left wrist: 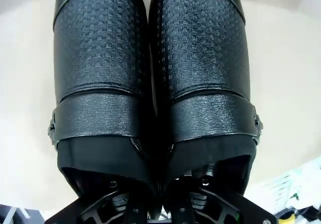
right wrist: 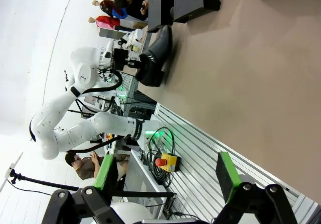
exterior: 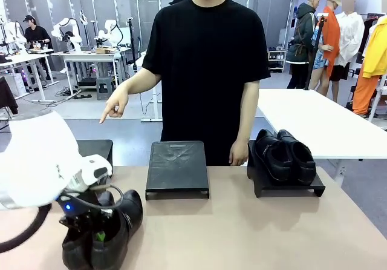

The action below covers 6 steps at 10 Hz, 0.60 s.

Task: Place the shoes on the stand as instructed by the person.
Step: Pick up another pair of Shoes and place it on the Shoes Stand indicated by the person.

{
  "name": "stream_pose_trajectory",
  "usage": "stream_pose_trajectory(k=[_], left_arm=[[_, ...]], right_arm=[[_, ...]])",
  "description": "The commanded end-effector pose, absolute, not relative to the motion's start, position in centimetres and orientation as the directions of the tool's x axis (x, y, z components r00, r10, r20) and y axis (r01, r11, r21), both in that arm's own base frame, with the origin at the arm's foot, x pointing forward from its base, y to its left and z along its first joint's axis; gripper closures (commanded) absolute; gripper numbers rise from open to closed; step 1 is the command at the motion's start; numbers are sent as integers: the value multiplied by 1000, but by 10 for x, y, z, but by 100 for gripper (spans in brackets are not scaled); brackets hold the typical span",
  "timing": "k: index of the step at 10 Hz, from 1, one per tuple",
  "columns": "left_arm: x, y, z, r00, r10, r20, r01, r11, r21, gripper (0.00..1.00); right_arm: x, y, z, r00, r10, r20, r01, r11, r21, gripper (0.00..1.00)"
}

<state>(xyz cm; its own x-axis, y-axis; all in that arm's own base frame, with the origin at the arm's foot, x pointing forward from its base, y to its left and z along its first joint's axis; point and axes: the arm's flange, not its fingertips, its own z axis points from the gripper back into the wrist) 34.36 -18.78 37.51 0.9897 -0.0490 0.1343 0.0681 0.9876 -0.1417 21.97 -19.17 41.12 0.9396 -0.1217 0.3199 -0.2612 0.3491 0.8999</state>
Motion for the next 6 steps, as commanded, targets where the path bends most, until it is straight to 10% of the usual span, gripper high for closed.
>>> stream_pose_trajectory(k=[1, 6], left_arm=[[309, -158, 441, 982, -96, 165, 125, 976, -180, 100], [326, -62, 534, 943, -94, 318, 172, 959, -225, 100]], right_arm=[[219, -190, 415, 937, -131, 325, -265, 343, 901, 0], [219, -190, 415, 937, -131, 325, -265, 343, 901, 0]])
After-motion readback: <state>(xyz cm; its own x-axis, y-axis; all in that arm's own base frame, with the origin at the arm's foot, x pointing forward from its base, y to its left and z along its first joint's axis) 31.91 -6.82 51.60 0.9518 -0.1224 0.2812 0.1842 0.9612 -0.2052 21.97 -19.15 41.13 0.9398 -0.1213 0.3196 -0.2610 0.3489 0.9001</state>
